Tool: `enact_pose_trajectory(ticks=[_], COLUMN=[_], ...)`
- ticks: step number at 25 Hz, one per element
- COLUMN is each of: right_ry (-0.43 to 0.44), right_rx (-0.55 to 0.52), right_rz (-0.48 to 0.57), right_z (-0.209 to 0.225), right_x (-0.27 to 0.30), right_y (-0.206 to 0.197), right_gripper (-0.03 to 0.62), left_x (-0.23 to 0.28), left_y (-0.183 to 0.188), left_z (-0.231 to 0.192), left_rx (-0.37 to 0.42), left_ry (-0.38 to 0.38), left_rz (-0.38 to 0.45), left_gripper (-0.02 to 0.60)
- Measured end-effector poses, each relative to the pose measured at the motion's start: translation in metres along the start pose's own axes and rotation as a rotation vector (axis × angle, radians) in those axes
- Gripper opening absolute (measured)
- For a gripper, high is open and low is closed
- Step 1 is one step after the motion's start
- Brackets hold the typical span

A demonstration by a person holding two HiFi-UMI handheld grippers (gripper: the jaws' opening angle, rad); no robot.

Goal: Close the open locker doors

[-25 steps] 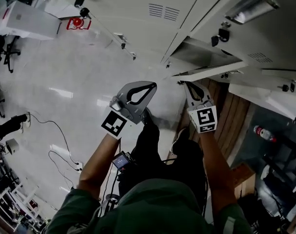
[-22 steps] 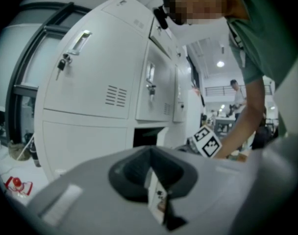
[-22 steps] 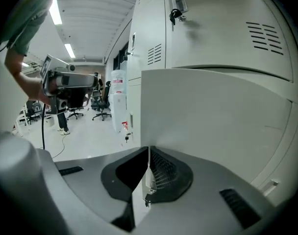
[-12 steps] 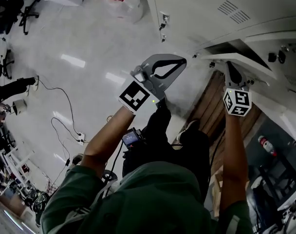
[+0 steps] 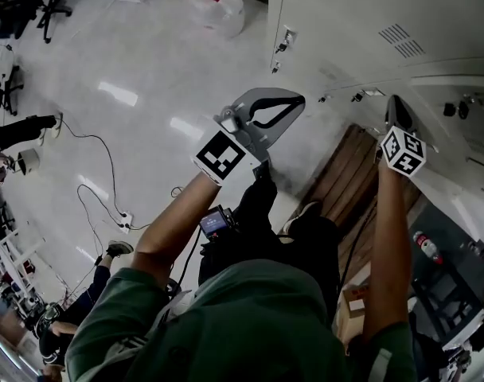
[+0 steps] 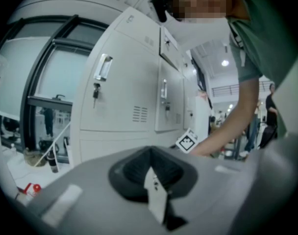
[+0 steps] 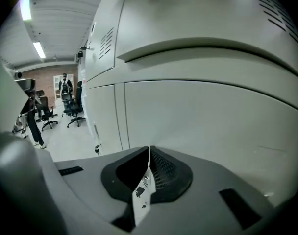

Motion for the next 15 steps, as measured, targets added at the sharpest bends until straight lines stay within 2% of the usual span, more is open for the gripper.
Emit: enact_pose_trajectory(ticks=[7,10,15], right_ry=[-0.001,0.064,0.170], right_rx=[0.072,0.069,0.088], right_rz=[-0.032,0.001,0.116], right_z=[-0.002,-0.033,-0.079], right_x=[-0.018,-0.041,-0.095], right_y=[0.008,0.026,0.070], right_gripper=[0.009,0.009,0.008], left_x=[-0.025,-0.037,-0.050], left_y=[0.036,0.053,0.085], left_z=[0.006,0.012,0.030], left_rx=[0.049,0.048,0.064], left_ry=[0.020,0.030,0.027], left_rz=[0.041,0.062,0.094], left_gripper=[0.002,0.003,0.002])
Point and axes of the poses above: the fingertips, and each gripper's own axes: x forward along the fingers, z to its right, y out of its top, the point moved 1 cm from there along -x, backward along the fingers, and after that the axes turned 9 degrees about -x, right-handed, at the moved point
